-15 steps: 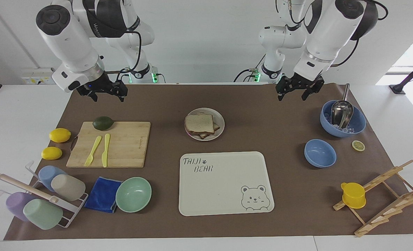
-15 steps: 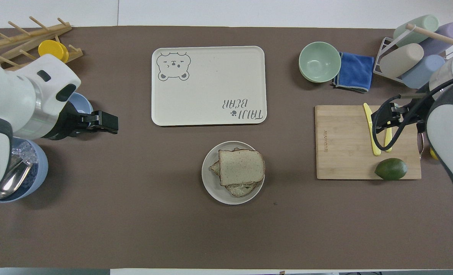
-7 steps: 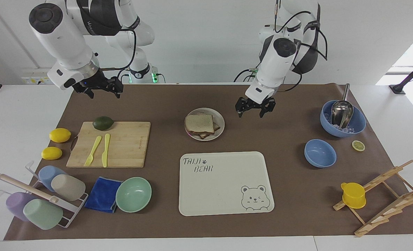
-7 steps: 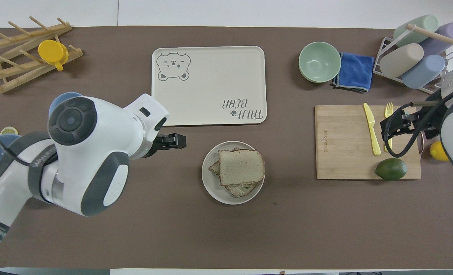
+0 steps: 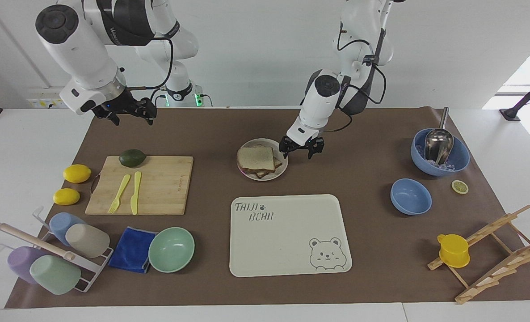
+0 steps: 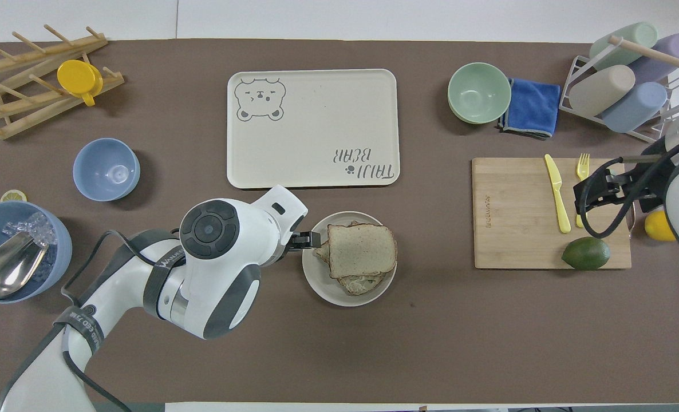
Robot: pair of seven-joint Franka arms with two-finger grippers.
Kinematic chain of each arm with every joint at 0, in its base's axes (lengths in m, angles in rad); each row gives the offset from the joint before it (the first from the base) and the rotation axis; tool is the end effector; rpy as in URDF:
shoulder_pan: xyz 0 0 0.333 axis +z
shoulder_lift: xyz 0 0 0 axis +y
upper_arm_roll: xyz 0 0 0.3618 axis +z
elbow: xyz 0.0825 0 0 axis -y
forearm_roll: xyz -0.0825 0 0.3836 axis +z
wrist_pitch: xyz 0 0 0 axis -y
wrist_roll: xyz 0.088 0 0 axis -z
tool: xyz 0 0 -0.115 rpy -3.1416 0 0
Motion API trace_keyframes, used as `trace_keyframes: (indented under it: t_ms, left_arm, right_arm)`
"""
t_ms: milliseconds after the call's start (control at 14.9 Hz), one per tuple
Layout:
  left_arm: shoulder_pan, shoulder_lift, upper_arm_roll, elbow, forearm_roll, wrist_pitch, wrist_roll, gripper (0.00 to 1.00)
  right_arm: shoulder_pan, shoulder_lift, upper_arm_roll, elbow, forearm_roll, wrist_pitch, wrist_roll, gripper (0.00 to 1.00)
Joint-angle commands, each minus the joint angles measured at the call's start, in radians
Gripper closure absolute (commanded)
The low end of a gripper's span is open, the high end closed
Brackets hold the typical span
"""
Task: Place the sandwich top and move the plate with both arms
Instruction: 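Reach the left gripper to the rim of the white plate, then grip the white plate rim with the left gripper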
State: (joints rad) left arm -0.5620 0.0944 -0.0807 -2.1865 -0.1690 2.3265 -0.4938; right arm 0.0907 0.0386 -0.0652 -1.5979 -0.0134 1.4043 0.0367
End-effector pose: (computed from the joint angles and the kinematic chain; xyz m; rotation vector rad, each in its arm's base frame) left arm 0.4417 -0.3348 0.3875 3.0041 -0.0528 -0.0503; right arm 0.5436 0.0129 0.6164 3.0976 -0.0188 -0.3602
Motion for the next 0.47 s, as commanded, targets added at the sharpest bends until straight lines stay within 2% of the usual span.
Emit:
trace_keyframes:
  t_ms: [0, 402]
  left_arm:
    - [-0.021, -0.001, 0.013, -0.024, -0.012, 0.028, -0.003, 0.0]
    - [-0.073, 0.027, 0.013, -0.082, -0.063, 0.117, -0.041, 0.01]
  right_arm:
    - [-0.035, -0.023, 0.004, -0.027, 0.02, 0.013, -0.034, 0.0]
    - [-0.028, -0.023, 0.002, -0.01, 0.02, 0.024, -0.024, 0.0]
